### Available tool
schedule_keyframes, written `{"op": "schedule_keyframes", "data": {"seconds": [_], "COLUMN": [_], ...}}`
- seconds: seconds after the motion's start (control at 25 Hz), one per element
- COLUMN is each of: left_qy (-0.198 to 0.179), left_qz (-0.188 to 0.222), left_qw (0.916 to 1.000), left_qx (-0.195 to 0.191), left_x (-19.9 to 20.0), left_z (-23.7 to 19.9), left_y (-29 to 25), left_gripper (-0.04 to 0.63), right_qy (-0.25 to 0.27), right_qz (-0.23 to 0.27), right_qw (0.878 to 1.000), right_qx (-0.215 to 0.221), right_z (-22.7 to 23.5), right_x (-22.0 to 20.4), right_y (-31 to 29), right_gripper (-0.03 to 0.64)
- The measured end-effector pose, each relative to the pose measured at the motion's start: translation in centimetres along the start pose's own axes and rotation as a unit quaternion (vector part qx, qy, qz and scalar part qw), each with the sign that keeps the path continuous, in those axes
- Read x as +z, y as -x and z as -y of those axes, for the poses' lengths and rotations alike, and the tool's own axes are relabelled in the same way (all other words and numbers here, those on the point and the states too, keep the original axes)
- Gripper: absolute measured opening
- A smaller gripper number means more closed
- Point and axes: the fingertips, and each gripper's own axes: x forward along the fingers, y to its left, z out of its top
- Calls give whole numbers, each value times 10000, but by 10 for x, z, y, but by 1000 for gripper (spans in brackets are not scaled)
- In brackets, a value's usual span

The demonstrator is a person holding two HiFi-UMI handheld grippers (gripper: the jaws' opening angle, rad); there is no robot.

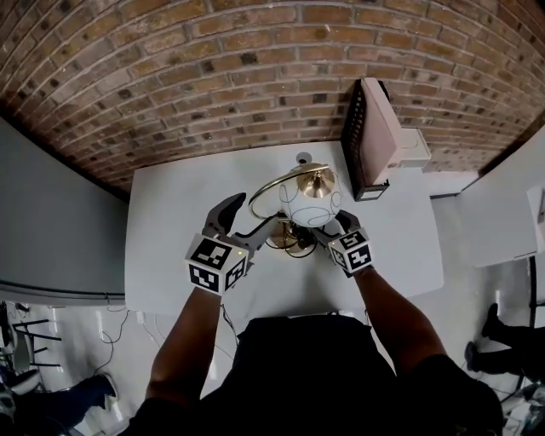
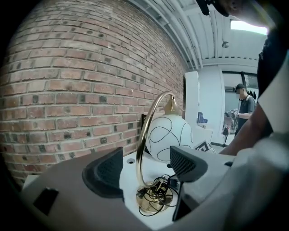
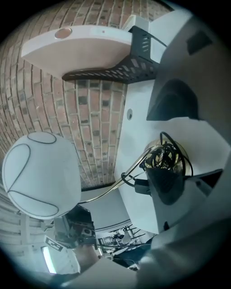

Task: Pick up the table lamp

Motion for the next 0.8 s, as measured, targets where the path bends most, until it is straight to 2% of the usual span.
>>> {"op": "schedule_keyframes", "data": {"seconds": [0.08,0.12,0.36,0.8], "left_qy": [-19,-31,-104,-78], "left_qz": [-3,-3,-16,2], "left_qw": [10000,10000,9997,9989], "left_qx": [50,72,200,462], "left_x": [1,1,1,3], "left_z": [-1,-1,0,-9], "left_y": [0,0,-1,2], "left_gripper": [262,243,175,99], "right_qy": [26,39,157,196], "right_qz": [-66,-88,-127,-143], "right_qw": [10000,9999,9997,9997], "right_qx": [38,53,109,46], "right_z": [-2,-3,-7,-11], "right_x": [-4,-5,-6,-5], "right_y": [-9,-12,-22,-28], "right_gripper": [315,306,248,144]}}
